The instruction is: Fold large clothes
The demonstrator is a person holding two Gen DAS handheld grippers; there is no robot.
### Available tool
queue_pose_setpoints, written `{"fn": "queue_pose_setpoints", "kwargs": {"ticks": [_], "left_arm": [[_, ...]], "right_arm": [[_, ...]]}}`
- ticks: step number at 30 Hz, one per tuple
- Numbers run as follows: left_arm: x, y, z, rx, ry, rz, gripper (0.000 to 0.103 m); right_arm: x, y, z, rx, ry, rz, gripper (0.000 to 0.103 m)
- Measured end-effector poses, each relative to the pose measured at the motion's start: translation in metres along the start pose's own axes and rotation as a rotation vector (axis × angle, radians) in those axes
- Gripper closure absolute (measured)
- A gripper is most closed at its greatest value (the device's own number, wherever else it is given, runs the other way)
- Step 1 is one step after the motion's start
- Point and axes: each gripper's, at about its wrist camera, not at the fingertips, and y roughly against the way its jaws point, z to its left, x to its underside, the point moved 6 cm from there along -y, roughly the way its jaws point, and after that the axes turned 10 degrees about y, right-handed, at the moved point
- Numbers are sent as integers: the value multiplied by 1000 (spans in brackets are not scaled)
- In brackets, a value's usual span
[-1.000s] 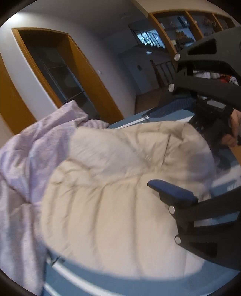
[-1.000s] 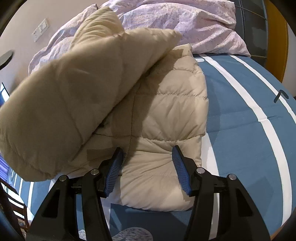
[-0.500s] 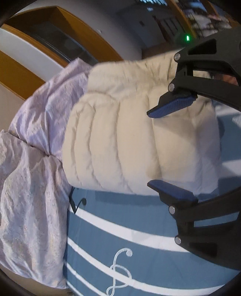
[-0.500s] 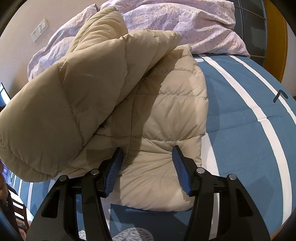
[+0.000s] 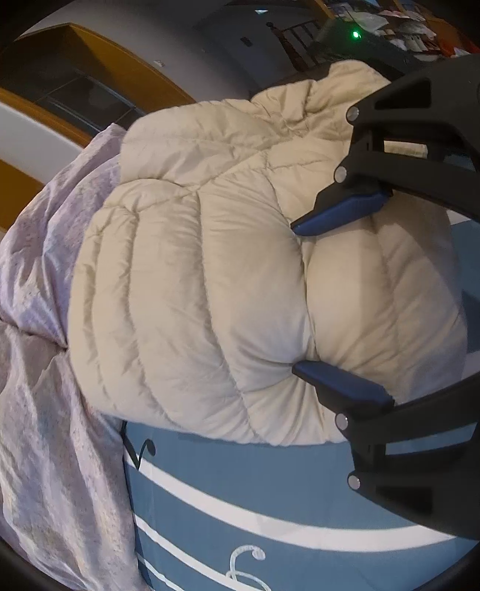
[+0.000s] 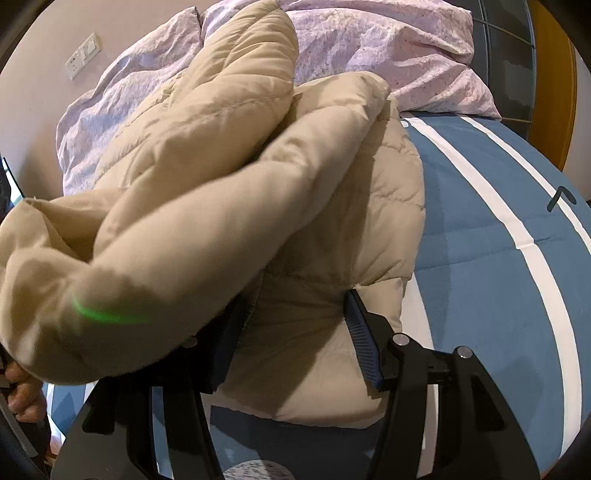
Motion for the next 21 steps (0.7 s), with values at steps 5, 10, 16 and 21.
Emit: {"fn": "queue_pose_setpoints", "kwargs": {"ticks": [5,10,16,21], "left_arm": [[2,-8,-1,4,-15,11,33],[1,-10,-1,1,-31,14,33],[1,-13,-1,0,-40,14,32],[1,-15,-3,-9,-49,18,31]], "right_arm": [[-2,11,-13,0,-1,5,46],[-14,33,-54,120,-66,-8,46],[-58,70,-67,131,-102,-113,52],[-96,68,-21,25,-38,-144,64]]}}
